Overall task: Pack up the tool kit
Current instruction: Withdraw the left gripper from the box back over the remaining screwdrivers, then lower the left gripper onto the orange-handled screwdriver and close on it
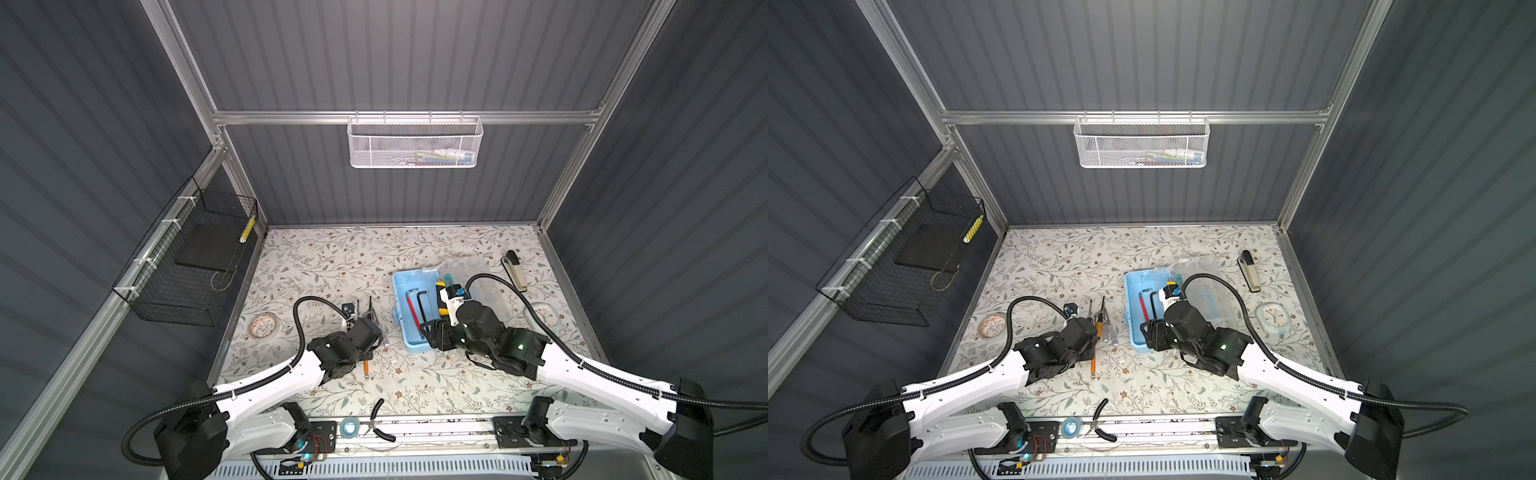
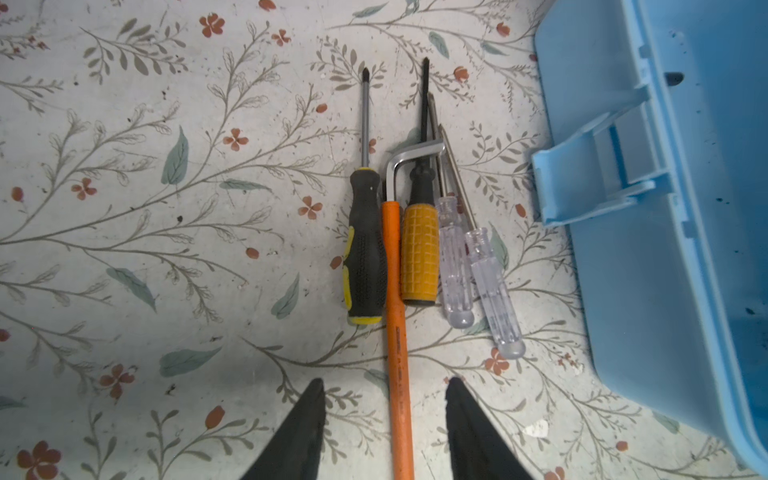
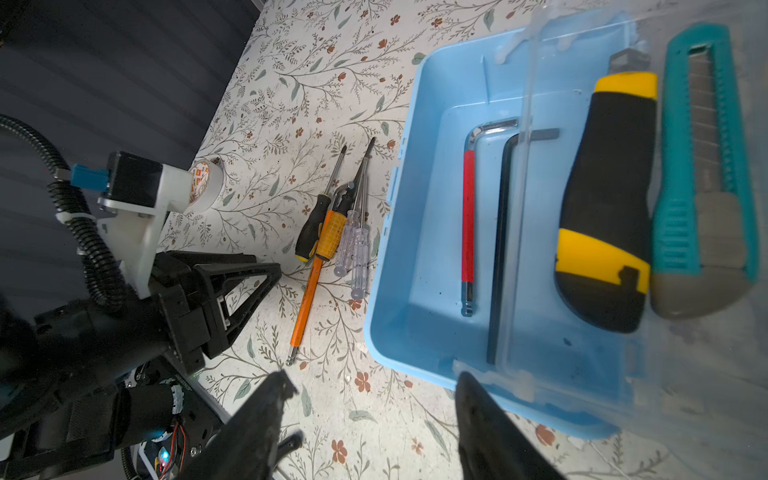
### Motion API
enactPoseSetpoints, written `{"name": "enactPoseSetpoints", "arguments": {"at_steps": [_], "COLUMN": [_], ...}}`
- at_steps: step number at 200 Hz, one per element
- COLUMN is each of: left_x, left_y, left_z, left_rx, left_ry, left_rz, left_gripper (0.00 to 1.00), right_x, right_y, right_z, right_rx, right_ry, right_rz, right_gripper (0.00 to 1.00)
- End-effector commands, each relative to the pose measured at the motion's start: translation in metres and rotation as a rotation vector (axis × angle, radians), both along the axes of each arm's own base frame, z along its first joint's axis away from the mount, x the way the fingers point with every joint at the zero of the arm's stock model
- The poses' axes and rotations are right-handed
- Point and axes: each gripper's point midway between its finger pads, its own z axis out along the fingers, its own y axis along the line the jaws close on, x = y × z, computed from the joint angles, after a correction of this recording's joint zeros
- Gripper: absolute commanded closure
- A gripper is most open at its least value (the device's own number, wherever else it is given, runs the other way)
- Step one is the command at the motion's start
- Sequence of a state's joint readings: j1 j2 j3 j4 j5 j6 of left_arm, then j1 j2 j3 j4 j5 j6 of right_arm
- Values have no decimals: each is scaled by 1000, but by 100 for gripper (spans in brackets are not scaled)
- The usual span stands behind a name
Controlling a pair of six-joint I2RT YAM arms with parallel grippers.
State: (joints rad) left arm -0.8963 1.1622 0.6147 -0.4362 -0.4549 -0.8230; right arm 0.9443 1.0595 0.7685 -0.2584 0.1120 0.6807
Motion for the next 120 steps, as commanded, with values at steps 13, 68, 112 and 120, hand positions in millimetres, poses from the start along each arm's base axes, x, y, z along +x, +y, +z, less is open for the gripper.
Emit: {"name": "enactPoseSetpoints", "arguments": {"at_steps": [13,68,112,120], "left_x": [2,6,7,7], "left_y": [-15,-22,-21,-21], "left_z": [-16,-35,-47,-48], "left_rx": [-20,-6,27,36], "left_ry": [36,60,85,89], "left_rz": [-25,-19,-4,-3], "left_gripper": [58,67,71,72], "right_x": [1,1,2,3], "right_y": [-6,-9,-11,-12], "right_z": [-9,-12,-15,-16], "right_rx": [-16,-22,-35,-37], "right_ry": [6,2,-3,-2], "right_rz": [-30,-41,-49,-53], "right_gripper": [35,35,35,35]}}
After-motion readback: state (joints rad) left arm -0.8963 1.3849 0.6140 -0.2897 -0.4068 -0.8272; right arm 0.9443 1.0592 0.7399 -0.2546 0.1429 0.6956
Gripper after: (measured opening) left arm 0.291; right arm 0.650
